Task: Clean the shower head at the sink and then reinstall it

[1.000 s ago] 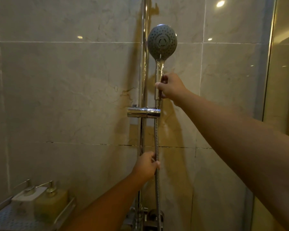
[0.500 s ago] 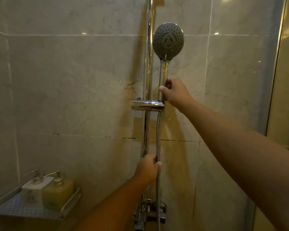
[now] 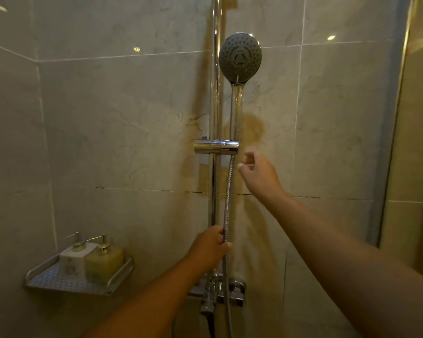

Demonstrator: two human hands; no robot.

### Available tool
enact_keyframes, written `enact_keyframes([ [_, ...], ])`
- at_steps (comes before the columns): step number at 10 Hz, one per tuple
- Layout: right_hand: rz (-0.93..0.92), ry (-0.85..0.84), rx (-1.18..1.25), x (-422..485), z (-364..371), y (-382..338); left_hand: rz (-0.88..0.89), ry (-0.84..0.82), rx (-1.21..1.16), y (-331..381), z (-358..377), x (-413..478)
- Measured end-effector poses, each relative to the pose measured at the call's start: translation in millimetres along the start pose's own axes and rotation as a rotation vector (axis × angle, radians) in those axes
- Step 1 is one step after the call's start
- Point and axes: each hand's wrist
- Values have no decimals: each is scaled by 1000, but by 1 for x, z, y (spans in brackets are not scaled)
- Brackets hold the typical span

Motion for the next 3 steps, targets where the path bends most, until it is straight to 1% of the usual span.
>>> enact_keyframes([
  [1, 61, -84, -80, -32, -12, 13, -12, -93, 3, 7, -13, -12],
  [2, 161, -219, -132, -57, -23, 8, 40, -146, 116, 9, -31, -22],
  [3, 197, -267, -144, -73, -32, -5, 143, -66, 183, 17, -54, -29],
])
Point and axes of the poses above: each hand's wrist, its own x-axis towards the middle knuckle, its own z-axis out of the palm, y = z × x, and after that the axes turned 3 degrees about y, right-handed
